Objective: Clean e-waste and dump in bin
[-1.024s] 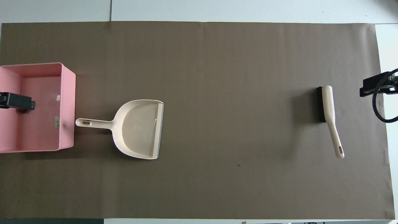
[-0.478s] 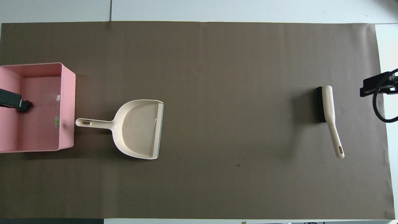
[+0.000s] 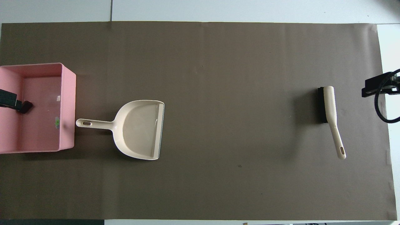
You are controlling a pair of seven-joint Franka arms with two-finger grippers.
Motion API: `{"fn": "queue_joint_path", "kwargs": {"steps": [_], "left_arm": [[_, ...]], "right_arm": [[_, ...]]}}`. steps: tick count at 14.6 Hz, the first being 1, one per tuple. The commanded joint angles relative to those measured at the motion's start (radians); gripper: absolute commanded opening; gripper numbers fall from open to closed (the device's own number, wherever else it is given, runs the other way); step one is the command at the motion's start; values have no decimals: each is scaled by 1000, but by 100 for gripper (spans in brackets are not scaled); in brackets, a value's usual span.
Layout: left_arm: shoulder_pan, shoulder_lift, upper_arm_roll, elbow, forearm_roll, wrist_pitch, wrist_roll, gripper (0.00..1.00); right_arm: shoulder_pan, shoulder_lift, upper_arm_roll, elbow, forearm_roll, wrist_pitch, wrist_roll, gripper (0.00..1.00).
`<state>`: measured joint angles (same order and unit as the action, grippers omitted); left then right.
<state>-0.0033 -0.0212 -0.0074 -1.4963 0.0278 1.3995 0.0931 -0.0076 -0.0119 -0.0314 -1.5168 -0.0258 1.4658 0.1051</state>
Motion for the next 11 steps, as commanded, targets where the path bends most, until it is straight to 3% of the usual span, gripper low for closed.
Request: {"fn": "queue_joint_path", "kwargs": {"steps": [1, 3, 11], "left_arm": [[8, -20, -8, -33, 12, 33, -13, 99], [9, -26, -5, -42, -34, 36, -15, 99], [9, -28, -3, -53, -29, 64, -16, 99]], "right_arm": [[-12, -2, 7, -3, 4, 7, 4, 100], [-12, -2, 7, -3, 4, 7, 4, 100], [-12, -2, 7, -3, 4, 10, 4, 100]]}}
